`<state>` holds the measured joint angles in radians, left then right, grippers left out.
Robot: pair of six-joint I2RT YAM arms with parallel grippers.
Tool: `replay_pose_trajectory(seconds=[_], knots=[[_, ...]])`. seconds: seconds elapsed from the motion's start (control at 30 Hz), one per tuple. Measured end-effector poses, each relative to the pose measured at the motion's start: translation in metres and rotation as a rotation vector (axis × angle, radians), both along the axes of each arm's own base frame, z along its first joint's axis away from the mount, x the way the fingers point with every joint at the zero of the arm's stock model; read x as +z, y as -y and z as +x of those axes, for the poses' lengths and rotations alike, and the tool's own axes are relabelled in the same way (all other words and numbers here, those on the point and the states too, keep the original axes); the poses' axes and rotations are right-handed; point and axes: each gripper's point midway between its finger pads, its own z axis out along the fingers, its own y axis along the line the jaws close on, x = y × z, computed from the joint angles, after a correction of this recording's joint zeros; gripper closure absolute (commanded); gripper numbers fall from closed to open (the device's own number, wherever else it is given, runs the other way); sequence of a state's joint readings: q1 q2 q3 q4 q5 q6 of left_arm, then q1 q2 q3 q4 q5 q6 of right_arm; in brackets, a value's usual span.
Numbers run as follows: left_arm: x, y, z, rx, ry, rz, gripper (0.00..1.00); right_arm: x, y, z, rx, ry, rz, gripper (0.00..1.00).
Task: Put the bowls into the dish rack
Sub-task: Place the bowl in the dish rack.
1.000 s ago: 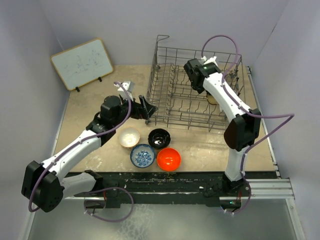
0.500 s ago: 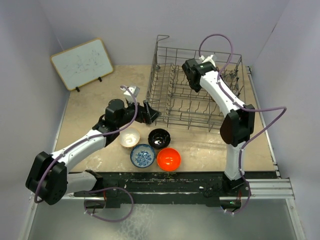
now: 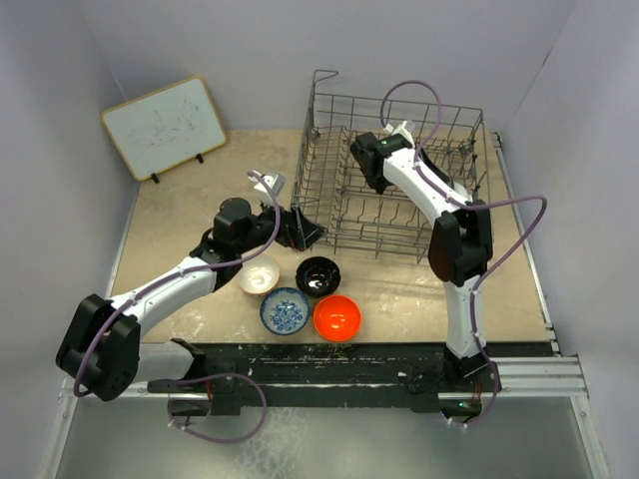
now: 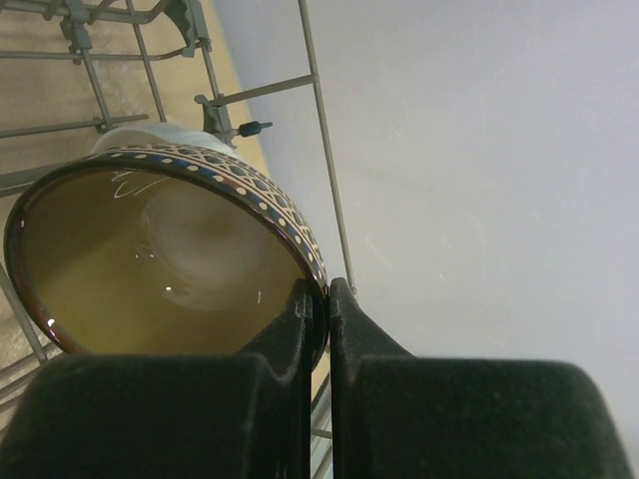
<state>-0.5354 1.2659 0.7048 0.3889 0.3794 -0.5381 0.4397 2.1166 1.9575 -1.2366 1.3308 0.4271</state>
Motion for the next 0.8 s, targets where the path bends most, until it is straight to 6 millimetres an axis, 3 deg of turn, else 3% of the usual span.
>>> replay_pose_trajectory(seconds=[0.63,0.67,0.73,0.8], knots=[[0.000,0.009,-0.008,-0.042,0.001,-0.004,0.01,-0.007,-0.013,0.014,0.045,-0.075,-0.253,0.93],[0.000,0.010,-0.008,-0.043,0.001,-0.004,0.01,-0.008,-0.013,0.014,0.046,-0.078,-0.261,0.89],[0.000,0.010,-0.008,-0.044,0.001,-0.004,0.01,-0.010,-0.013,0.014,0.047,-0.087,-0.274,0.71],[0.000,0.010,-0.009,-0.045,0.001,-0.004,0.01,-0.010,-0.012,0.013,0.049,-0.098,-0.280,0.62]])
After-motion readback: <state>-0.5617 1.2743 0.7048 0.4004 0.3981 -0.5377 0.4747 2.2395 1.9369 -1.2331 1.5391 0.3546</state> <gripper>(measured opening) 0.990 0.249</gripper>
